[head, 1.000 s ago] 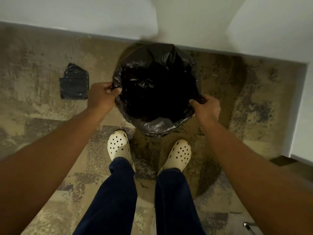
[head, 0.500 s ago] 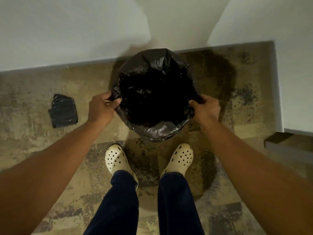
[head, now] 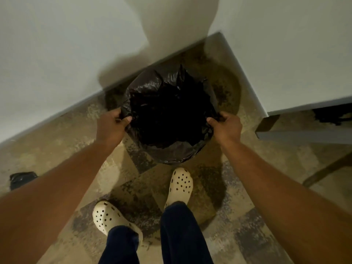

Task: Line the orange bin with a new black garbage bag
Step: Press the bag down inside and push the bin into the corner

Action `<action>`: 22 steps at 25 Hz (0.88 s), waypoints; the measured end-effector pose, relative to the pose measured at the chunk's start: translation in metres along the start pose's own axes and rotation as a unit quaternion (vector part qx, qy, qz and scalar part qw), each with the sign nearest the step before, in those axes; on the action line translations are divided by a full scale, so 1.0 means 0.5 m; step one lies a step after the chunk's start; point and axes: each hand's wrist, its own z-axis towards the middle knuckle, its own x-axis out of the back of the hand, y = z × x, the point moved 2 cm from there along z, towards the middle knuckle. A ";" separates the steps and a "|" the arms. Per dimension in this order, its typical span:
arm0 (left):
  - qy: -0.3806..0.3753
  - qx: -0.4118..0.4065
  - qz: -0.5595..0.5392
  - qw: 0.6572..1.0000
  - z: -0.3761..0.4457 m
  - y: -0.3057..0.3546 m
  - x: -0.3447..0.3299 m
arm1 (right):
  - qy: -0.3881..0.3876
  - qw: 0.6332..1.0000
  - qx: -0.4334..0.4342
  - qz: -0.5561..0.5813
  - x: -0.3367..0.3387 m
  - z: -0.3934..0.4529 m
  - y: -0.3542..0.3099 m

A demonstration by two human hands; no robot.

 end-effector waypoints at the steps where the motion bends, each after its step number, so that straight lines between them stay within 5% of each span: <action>1: -0.016 -0.020 0.012 1.000 0.016 0.028 -0.027 | 0.011 1.000 -0.007 0.007 0.025 0.017 0.017; 10: -0.092 -0.139 0.103 0.981 0.145 0.251 -0.210 | 0.085 0.990 -0.074 0.089 0.159 0.126 0.136; 22: -0.082 -0.137 0.073 0.984 0.250 0.363 -0.323 | 0.099 0.979 -0.117 0.133 0.180 0.210 0.172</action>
